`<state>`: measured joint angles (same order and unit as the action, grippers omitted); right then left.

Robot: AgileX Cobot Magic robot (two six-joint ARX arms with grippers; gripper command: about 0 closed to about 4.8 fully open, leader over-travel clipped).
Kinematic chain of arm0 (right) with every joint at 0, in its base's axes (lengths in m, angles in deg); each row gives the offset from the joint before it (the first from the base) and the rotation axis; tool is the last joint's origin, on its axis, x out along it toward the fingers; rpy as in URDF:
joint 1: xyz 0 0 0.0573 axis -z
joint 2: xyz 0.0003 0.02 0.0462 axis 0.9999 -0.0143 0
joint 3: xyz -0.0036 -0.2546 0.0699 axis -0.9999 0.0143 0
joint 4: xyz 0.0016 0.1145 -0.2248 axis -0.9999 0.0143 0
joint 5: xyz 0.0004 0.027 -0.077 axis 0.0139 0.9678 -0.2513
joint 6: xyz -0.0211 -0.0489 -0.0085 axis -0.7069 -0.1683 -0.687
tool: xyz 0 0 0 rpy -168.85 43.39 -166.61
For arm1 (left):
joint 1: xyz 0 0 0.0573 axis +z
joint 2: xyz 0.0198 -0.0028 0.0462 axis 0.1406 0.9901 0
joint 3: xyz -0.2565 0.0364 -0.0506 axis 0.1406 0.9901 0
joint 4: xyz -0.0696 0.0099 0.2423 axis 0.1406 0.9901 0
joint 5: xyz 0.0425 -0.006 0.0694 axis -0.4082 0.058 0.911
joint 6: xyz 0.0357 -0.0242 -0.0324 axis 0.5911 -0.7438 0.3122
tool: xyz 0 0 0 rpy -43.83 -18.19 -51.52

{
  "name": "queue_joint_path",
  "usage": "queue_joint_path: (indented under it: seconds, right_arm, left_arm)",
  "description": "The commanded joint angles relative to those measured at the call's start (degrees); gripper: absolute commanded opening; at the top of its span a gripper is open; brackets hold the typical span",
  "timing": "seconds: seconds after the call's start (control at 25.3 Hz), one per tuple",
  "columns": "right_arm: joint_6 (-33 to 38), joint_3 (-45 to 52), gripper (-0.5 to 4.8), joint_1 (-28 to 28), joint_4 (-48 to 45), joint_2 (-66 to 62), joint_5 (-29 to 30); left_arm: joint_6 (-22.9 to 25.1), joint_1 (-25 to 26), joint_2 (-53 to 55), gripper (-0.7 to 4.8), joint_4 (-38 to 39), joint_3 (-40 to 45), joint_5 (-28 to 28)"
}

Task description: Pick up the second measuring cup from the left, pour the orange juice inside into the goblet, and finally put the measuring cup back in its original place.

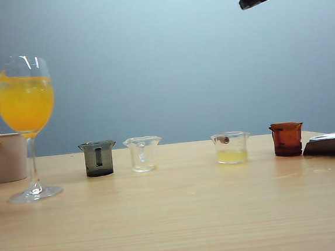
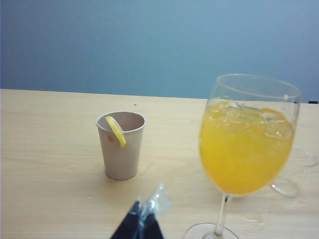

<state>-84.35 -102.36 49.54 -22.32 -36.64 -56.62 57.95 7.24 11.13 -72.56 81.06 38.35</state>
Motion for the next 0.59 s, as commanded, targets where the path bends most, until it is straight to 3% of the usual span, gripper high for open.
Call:
queue_joint_path:
  seconds: [0.04, 0.24, 0.59]
  right_arm:
    - [0.2, 0.3, -0.05, 0.1, -0.6, 1.2, 0.0]
    - [0.2, 3.8, -0.05, 4.8, -3.8, 6.5, -3.7]
    - [0.2, 20.5, -0.05, 20.0, -14.7, 22.0, -3.0]
  left_arm:
    - [0.3, 0.1, 0.0, -0.02, -0.7, -0.2, -0.2]
    - [0.3, 0.1, 0.0, -0.02, -0.7, -0.2, -0.2]
    - [0.3, 0.1, 0.0, -0.02, -0.7, -0.2, -0.2]
